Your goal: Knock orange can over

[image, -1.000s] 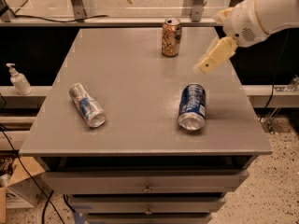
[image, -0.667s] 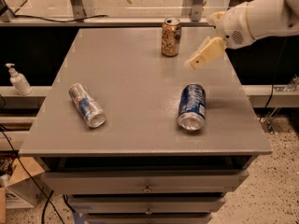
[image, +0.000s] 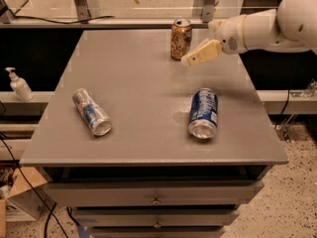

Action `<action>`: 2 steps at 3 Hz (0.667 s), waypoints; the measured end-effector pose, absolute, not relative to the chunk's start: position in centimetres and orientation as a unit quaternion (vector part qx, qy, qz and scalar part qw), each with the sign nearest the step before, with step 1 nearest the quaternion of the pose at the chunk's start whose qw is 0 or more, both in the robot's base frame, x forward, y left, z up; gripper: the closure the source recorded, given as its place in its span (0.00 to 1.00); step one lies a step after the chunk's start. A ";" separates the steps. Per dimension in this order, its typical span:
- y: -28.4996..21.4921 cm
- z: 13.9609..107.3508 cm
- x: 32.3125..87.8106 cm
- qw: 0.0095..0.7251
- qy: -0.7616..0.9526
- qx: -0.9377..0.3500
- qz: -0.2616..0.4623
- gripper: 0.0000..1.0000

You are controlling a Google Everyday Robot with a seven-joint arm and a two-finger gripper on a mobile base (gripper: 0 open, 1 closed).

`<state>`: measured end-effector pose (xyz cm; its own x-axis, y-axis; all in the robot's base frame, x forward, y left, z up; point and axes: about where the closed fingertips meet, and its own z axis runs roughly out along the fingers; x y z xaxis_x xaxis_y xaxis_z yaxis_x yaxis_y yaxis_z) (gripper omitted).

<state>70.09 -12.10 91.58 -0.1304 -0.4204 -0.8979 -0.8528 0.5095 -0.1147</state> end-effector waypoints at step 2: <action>-10.6 90.5 75.6 0.536 0.713 -0.388 0.231 0.00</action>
Offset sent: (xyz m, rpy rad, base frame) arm 0.0901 0.0117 -0.0115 0.1854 -0.0921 -0.1820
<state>75.59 -10.64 90.48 -0.1241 -0.3054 -0.9441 -0.8017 0.5915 -0.0860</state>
